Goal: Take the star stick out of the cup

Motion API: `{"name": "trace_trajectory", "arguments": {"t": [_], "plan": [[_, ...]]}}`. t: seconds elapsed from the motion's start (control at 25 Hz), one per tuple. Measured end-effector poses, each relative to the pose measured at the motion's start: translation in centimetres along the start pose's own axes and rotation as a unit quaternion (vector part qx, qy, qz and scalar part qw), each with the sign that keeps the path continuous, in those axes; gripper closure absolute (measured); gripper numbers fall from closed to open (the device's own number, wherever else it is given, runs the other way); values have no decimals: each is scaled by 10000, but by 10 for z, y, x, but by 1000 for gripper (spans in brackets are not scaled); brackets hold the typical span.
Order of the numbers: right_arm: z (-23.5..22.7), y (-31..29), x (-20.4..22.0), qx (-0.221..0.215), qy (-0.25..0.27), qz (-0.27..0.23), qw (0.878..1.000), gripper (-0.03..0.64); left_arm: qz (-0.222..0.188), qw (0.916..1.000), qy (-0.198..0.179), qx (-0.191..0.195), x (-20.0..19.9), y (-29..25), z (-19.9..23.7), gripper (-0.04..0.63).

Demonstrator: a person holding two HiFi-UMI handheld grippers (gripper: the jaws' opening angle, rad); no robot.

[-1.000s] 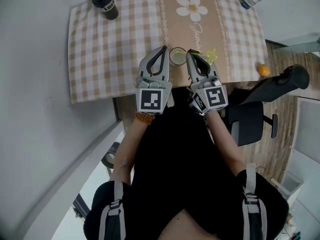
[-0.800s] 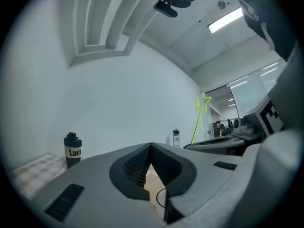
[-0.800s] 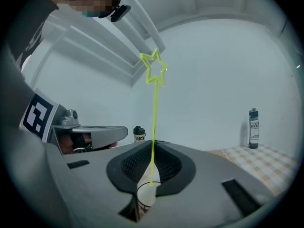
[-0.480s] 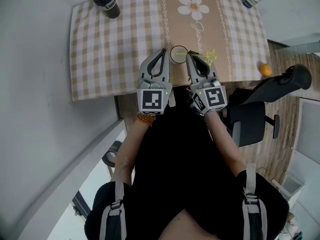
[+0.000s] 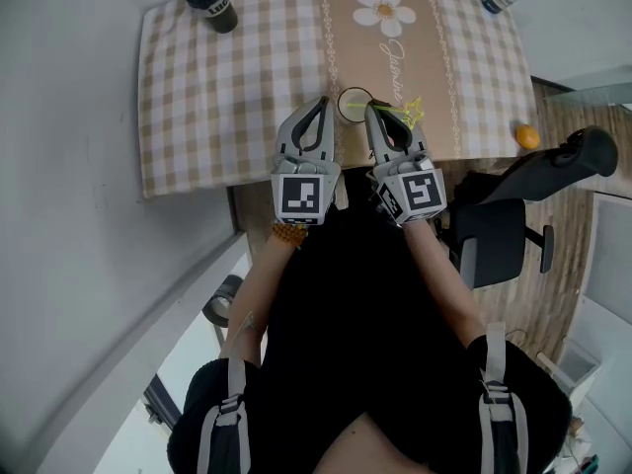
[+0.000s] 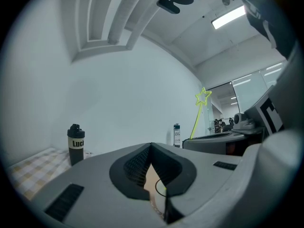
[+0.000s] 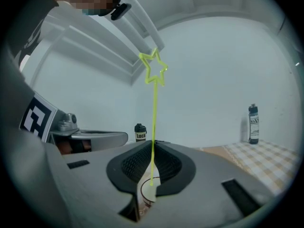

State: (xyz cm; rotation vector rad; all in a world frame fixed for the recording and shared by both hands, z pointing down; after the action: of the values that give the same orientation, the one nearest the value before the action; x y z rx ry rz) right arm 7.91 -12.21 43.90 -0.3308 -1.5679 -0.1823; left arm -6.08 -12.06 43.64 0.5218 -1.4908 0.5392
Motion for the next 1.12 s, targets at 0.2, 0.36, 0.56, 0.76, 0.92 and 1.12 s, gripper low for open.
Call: {"name": "trace_trajectory", "arguments": {"t": [0.2, 0.36, 0.56, 0.76, 0.92, 1.12], "plan": [[-6, -3, -3, 9, -38, 26, 10000, 600, 40, 10000, 31, 13, 1, -4, 2, 594], [-11, -2, -7, 0, -154, 0, 9999, 601, 27, 10000, 45, 20, 1, -5, 2, 594], [-13, -2, -11, -70, -233, 18, 9997, 601, 28, 10000, 62, 24, 0, -6, 1, 594], [-12, -1, -10, -112, -241, 2, 9996, 601, 20, 10000, 85, 45, -2, -6, -1, 594], [-11, -2, -12, -169, -256, 35, 9995, 603, 31, 9999, 93, 69, -2, -8, 0, 594], [-10, 0, -14, -150, -201, -13, 9997, 603, 26, 9999, 66, 98, 1, -8, 1, 594]]}}
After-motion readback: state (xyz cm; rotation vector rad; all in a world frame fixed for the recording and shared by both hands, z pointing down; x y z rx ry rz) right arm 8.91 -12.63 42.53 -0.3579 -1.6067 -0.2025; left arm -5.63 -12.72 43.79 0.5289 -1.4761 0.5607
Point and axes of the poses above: the fingertips, and each gripper's own axes: y backward along the fingers, z to its left, x out of its underside, the point moved 7 cm from there along y, backward along the fingers, and after that the axes turned 14 degrees about x, right-handed, at the moved point
